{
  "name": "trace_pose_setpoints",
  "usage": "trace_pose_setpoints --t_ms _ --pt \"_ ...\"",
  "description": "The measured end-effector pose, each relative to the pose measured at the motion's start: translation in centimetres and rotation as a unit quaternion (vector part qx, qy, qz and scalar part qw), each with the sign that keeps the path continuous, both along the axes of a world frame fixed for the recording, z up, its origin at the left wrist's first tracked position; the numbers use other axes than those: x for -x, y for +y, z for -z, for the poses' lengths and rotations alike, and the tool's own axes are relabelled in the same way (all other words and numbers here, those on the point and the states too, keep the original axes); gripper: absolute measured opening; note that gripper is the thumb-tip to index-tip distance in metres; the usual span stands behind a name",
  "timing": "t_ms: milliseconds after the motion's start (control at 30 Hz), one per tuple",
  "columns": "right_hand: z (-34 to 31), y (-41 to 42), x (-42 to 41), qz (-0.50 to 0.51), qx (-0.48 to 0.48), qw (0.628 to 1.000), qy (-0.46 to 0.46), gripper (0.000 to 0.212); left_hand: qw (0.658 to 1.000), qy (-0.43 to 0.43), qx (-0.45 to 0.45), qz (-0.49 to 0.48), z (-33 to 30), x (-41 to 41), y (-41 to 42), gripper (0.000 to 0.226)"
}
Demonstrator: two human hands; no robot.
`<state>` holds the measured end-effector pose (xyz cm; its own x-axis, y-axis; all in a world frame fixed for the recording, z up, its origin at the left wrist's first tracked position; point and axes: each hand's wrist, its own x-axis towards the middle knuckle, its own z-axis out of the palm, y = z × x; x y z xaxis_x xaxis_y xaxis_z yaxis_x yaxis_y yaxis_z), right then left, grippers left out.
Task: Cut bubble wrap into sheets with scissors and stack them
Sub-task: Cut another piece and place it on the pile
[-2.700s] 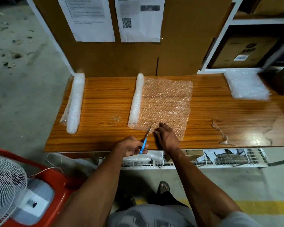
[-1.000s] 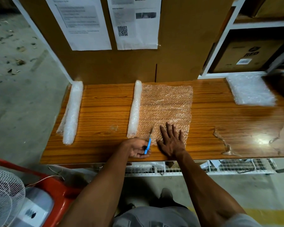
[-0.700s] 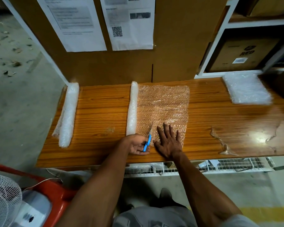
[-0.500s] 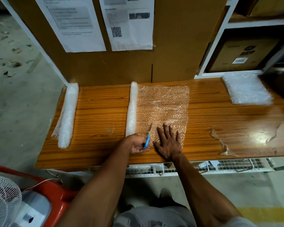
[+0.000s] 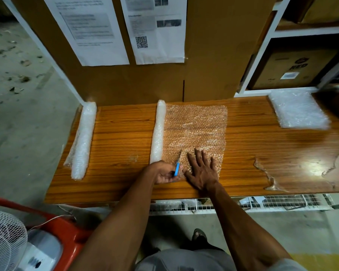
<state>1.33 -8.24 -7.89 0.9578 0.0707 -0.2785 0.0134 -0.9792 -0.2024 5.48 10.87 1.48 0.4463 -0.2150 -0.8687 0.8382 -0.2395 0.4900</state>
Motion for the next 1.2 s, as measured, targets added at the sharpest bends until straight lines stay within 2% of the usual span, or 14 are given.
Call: trace_pose_setpoints --t_ms 200,333,700,867,933,967,1200 --pt "-0.1 0.0 0.1 -0.003 0.003 1.000 0.005 0.084 1.000 0.015 -0.005 0.015 -0.1 -0.4 0.1 0.019" --pt "-0.1 -0.1 0.3 -0.006 0.002 1.000 -0.001 0.084 1.000 0.008 -0.002 0.005 0.2 -0.9 -0.4 0.010" --pt "0.0 -0.6 0.5 -0.006 -0.012 1.000 -0.012 0.087 0.999 -0.026 -0.046 0.008 1.3 -1.2 -1.6 0.005" --pt "0.1 -0.7 0.1 0.019 -0.038 0.998 -0.055 0.075 0.999 -0.014 -0.045 0.023 1.2 -1.5 -1.1 0.021" --pt "0.0 -0.8 -0.7 0.022 -0.040 0.997 -0.069 0.075 0.999 -0.005 -0.041 0.024 1.3 -1.5 -1.1 0.010" --pt "-0.2 -0.9 -1.1 0.020 -0.038 0.997 -0.065 0.076 0.999 0.003 -0.037 0.023 1.0 -1.4 -1.1 0.005" --pt "0.1 -2.1 -1.7 -0.005 0.001 1.000 -0.010 0.085 0.999 0.018 -0.013 0.032 1.1 -1.6 -1.4 0.016"
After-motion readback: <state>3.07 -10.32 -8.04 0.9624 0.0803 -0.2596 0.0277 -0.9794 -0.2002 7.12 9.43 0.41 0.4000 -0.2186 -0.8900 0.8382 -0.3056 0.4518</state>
